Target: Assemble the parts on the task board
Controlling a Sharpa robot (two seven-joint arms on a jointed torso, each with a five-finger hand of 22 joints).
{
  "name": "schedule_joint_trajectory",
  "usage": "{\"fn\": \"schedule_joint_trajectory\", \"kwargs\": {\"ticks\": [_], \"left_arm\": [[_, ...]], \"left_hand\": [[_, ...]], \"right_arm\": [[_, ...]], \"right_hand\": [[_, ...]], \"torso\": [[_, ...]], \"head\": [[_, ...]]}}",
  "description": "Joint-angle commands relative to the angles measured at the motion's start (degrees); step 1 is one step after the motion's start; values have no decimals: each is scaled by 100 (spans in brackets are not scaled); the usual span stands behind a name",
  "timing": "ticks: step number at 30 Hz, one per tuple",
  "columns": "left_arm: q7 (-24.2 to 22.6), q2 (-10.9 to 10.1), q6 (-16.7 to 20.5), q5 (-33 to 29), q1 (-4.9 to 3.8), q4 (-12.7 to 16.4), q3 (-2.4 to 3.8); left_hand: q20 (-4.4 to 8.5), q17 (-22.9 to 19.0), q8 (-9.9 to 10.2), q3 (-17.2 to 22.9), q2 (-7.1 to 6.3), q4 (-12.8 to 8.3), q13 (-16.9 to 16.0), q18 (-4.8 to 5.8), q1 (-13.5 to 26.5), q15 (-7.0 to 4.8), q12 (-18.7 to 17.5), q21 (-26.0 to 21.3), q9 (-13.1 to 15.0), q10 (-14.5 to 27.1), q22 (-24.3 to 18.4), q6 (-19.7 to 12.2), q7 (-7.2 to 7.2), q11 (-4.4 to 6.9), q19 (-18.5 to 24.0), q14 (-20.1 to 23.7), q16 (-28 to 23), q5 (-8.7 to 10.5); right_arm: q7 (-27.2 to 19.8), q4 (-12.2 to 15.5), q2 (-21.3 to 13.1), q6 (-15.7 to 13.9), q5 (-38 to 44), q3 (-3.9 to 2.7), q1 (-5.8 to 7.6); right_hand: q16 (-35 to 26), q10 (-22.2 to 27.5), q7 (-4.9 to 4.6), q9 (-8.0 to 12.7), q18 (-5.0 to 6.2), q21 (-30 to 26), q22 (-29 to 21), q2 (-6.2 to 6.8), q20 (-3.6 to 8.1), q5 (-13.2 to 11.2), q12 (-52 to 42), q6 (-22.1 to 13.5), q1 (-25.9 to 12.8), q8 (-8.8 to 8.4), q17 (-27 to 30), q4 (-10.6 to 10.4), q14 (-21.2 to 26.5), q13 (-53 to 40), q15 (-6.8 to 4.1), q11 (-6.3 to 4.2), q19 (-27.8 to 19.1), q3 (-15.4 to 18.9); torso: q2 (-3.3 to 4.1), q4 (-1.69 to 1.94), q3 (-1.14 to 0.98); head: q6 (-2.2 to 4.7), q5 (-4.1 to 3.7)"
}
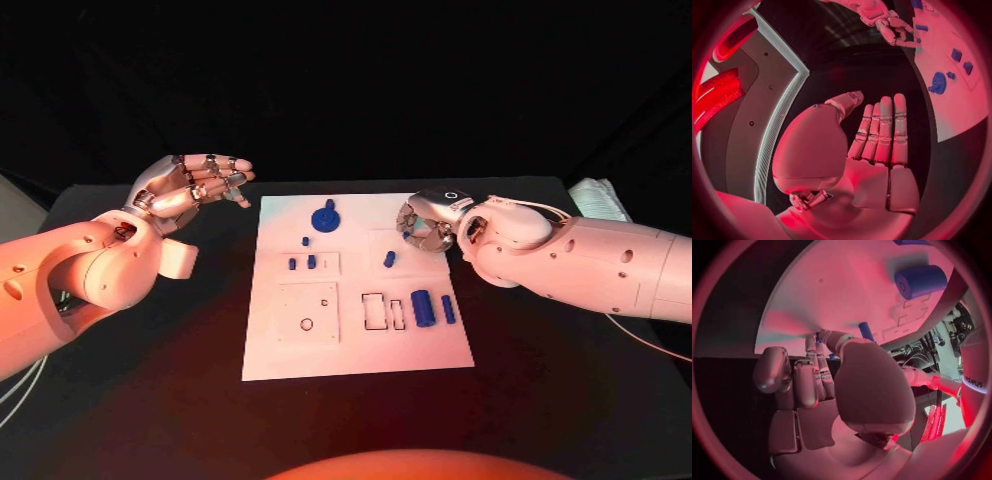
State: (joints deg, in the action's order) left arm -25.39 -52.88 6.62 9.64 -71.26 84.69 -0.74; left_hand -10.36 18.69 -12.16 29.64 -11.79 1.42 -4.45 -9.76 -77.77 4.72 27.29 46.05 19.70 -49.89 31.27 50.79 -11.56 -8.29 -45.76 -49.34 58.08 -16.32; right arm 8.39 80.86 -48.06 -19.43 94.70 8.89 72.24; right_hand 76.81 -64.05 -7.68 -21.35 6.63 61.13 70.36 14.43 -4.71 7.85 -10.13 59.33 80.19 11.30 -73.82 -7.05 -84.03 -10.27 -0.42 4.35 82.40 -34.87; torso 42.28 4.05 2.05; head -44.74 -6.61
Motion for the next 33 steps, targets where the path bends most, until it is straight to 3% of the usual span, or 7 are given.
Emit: {"fn": "schedule_joint_trajectory", "kwargs": {"ticks": [1, 9, 15, 22, 33], "left_arm": [[-68, -1, -22, -55, 0, 17, 5], [-44, -4, -17, -56, 0, 16, 5], [-27, -5, -14, -56, 0, 15, 5], [-10, -11, -14, -54, 0, 12, 5], [-12, -19, -6, -47, 0, 0, 5]], "left_hand": [[1, -8, 26, -31, 32, -8, 8, -73, -42, 14, 3, -26, -5, -5, -8, -35, -1, -27, -47, -23, -19, 12], [0, -12, 34, -33, 37, -12, 11, -72, -52, 17, 0, -37, -8, 1, -16, -48, -8, -32, -54, -26, -31, 11], [0, -13, 37, -34, 37, -14, 12, -72, -57, 18, -2, -41, -10, 5, -19, -53, -11, -34, -56, -26, -36, 11], [1, -14, 39, -34, 40, -17, 13, -72, -63, 18, -3, -44, -11, 8, -21, -56, -13, -35, -59, -27, -40, 10], [1, -16, 42, -33, 43, -24, 14, -72, -75, 19, -5, -49, -12, 13, -25, -59, -15, -37, -63, -28, -46, 9]], "right_arm": [[75, -43, 29, 10, 66, 4, -23], [80, -65, 64, 72, 57, 4, -41], [104, -54, 69, 131, 82, 4, -49], [260, -20, 66, 153, 255, 4, -59], [394, 85, 23, -522, 370, 3, -70]], "right_hand": [[17, -68, -1, -13, -117, 34, 15, -54, -7, -27, 44, 60, -13, 23, 9, 23, -251, 57, 4, 4, 48, -76], [48, -247, 23, -68, -136, 161, 119, -121, 7, -26, 77, 182, -68, 85, -20, 133, -261, 149, -18, -27, 82, -205], [138, -531, 76, -179, -179, 416, 312, -281, 46, 73, 98, 346, -56, 211, -110, 332, -290, 199, -90, -104, 150, -308], [127, -801, 118, -285, -203, 563, 434, -355, 99, -48, 135, 419, -59, 301, -85, 563, -282, 193, -153, -172, 179, -462], [104, -888, 121, -330, -233, 723, 554, -374, 116, -203, 186, 433, -103, 325, -46, 668, -279, 191, -165, -183, 216, -539]], "torso": [[0, -5, -2], [-5, -8, 1], [-6, -7, 0], [-8, -6, 2], [-5, -6, -1]], "head": [[-5, -5], [-32, -12], [-43, -19], [-57, -33], [-59, -42]]}}
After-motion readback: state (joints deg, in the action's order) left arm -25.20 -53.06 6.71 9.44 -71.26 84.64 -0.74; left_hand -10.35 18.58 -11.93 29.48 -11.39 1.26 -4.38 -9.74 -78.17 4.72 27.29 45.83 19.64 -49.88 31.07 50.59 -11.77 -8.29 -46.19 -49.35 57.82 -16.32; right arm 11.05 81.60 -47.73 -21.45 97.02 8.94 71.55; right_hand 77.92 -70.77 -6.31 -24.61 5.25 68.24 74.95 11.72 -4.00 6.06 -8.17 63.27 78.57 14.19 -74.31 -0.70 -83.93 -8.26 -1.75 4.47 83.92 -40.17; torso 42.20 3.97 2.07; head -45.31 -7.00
